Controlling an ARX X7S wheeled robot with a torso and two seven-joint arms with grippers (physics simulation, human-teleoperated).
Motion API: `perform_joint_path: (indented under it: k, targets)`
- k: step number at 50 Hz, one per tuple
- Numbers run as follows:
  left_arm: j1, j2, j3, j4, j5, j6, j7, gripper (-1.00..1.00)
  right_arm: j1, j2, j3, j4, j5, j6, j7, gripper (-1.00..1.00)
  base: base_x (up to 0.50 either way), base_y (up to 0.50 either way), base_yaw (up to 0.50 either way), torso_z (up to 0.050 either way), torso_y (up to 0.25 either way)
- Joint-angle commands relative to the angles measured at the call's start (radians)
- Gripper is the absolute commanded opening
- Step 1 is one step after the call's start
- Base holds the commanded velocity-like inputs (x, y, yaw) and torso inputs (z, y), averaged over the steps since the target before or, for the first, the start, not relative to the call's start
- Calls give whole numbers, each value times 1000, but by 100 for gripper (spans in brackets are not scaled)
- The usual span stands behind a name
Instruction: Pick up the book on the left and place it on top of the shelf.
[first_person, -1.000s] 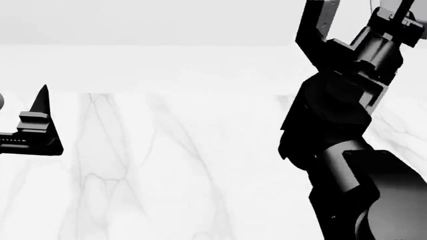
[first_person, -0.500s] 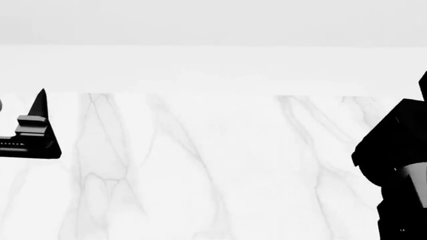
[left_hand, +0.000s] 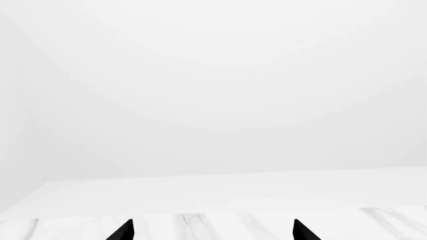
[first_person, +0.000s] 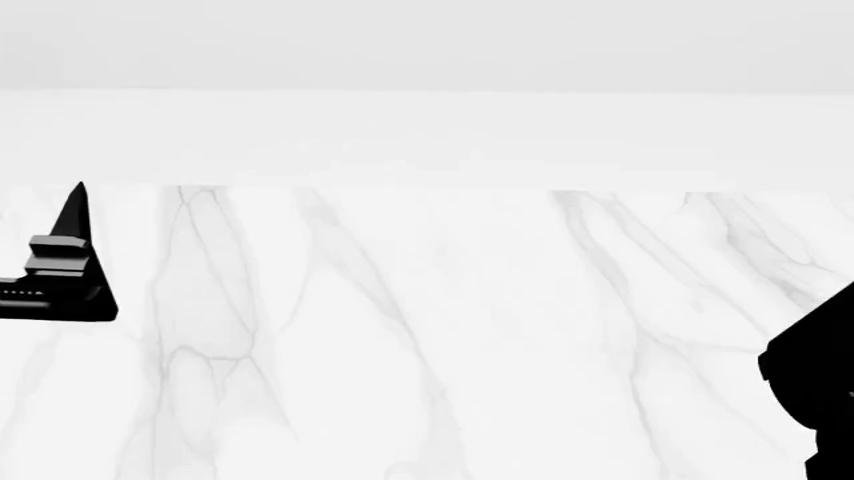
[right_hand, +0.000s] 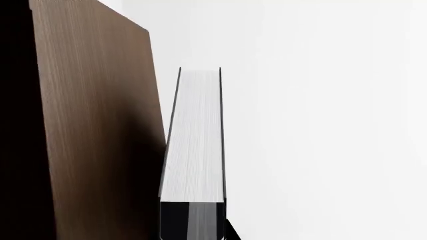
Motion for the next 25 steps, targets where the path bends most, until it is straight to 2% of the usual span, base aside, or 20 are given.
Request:
perform_joint_path:
  k: [1,13,23,24,25]
  targets:
    - [7,-6,-8,5,-6,1,-4,100,-33,20,-76,7,-110,49,58,-100,0,0,0,0,0]
    - [13,-7,-6,3,-9,7,-8,100,-50,15,16,7,-106,8,100,-100,0,-1,-3,0,0]
    - [20,-11,-9,1,-10,14,-10,100,-50,19,40,7,-110,6,94,-100,1,-3,-5,0,0]
    - [20,-11,-8,0,-10,15,-10,100,-49,20,50,7,-108,5,100,100,0,-3,-5,0,0]
    - [20,-10,-7,-2,-9,17,-10,100,-44,20,58,7,-109,-1,111,100,0,0,0,0,0]
